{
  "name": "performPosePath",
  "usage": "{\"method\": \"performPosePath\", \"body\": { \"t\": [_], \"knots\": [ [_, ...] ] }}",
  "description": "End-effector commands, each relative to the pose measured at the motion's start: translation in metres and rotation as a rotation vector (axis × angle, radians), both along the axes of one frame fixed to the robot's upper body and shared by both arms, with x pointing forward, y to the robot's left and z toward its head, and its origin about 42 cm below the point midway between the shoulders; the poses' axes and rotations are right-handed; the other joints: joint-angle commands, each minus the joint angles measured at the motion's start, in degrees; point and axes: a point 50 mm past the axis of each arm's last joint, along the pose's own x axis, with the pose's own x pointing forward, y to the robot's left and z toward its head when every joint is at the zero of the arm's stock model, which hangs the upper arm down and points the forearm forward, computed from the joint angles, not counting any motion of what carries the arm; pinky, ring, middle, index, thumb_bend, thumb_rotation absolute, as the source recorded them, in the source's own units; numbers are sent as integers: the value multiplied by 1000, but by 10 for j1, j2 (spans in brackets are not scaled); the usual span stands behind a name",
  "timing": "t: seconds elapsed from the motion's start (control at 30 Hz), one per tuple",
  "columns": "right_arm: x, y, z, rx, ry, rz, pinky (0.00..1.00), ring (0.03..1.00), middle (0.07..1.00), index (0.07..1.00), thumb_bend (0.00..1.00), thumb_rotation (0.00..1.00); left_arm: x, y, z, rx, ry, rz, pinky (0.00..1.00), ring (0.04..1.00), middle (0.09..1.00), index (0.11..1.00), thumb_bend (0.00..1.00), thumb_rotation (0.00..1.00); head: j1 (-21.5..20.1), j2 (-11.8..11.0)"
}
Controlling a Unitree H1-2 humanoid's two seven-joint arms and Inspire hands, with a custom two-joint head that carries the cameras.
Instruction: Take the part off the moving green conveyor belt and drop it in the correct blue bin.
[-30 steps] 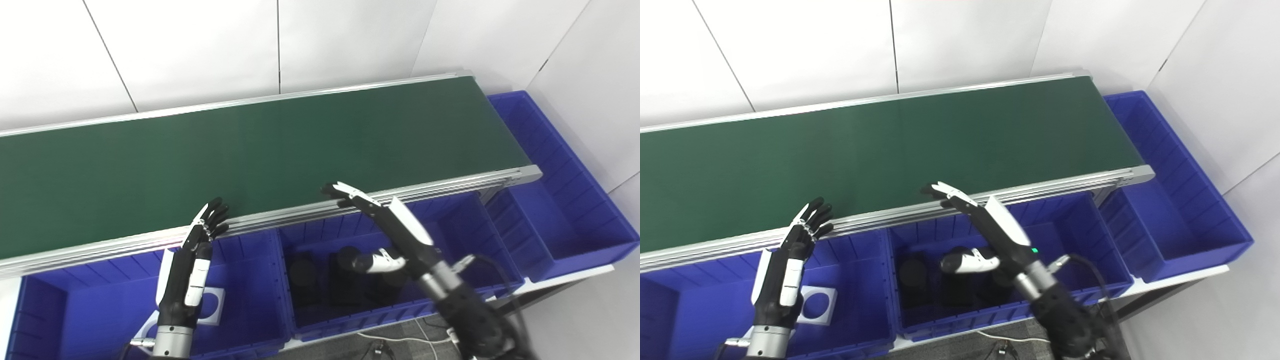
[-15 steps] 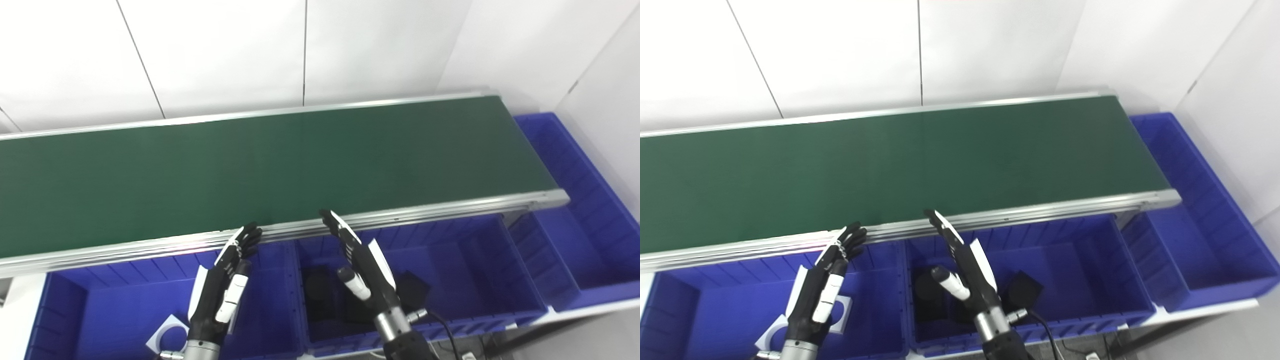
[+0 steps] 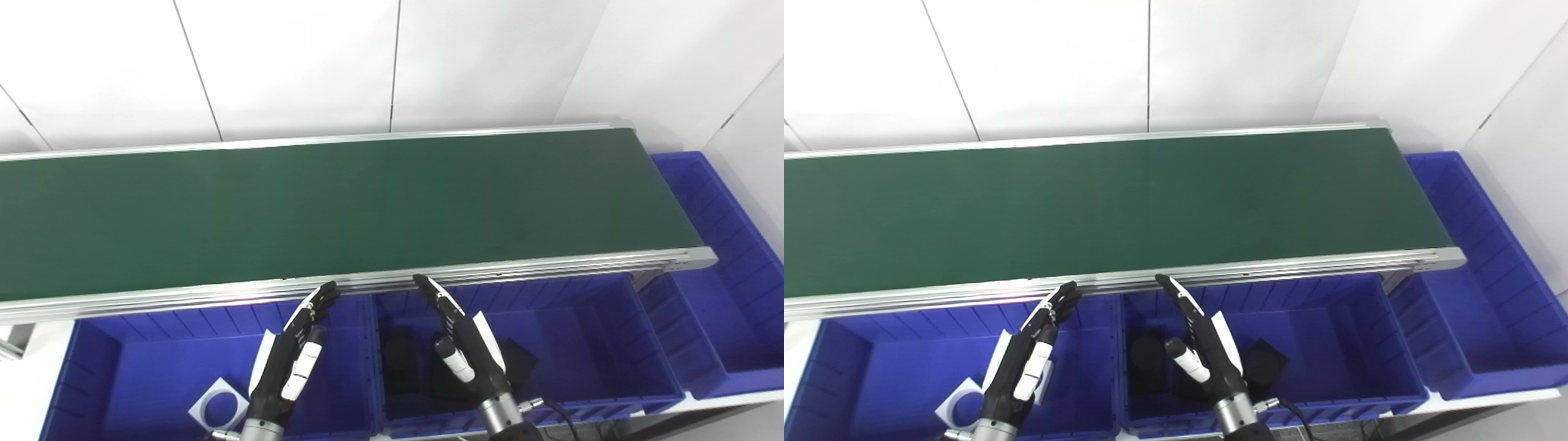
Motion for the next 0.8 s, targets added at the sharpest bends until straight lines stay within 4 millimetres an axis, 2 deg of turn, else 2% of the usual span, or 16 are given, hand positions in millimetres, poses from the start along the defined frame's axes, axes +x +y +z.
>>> {"method": "performPosePath", "body": {
  "t": [0.0, 0.17, 0.2, 0.33, 0.77],
  "knots": [
    [4, -1, 11, 20, -81, -11, 936, 934, 929, 907, 1000, 1000, 5, -7, 8, -16, -62, -4, 915, 897, 878, 884, 606, 974, 15, -1],
    [2, -8, 9, -2, -79, -13, 954, 943, 931, 909, 1000, 1000, 4, -13, 8, 6, -73, 8, 898, 881, 863, 869, 602, 980, 35, -9],
    [1, -9, 9, -6, -77, -14, 951, 942, 930, 910, 1000, 1000, 4, -14, 7, 7, -71, 12, 890, 877, 861, 866, 607, 981, 37, -19],
    [-1, -10, 6, -20, -67, -8, 931, 938, 928, 915, 1000, 1000, 4, -16, 4, 16, -67, 22, 870, 860, 849, 854, 615, 986, 31, -31],
    [-7, 0, 0, -40, -61, -12, 902, 922, 918, 902, 1000, 1000, 2, -11, 2, 26, -67, 15, 895, 871, 862, 867, 578, 987, 8, -30]
  ]
}}
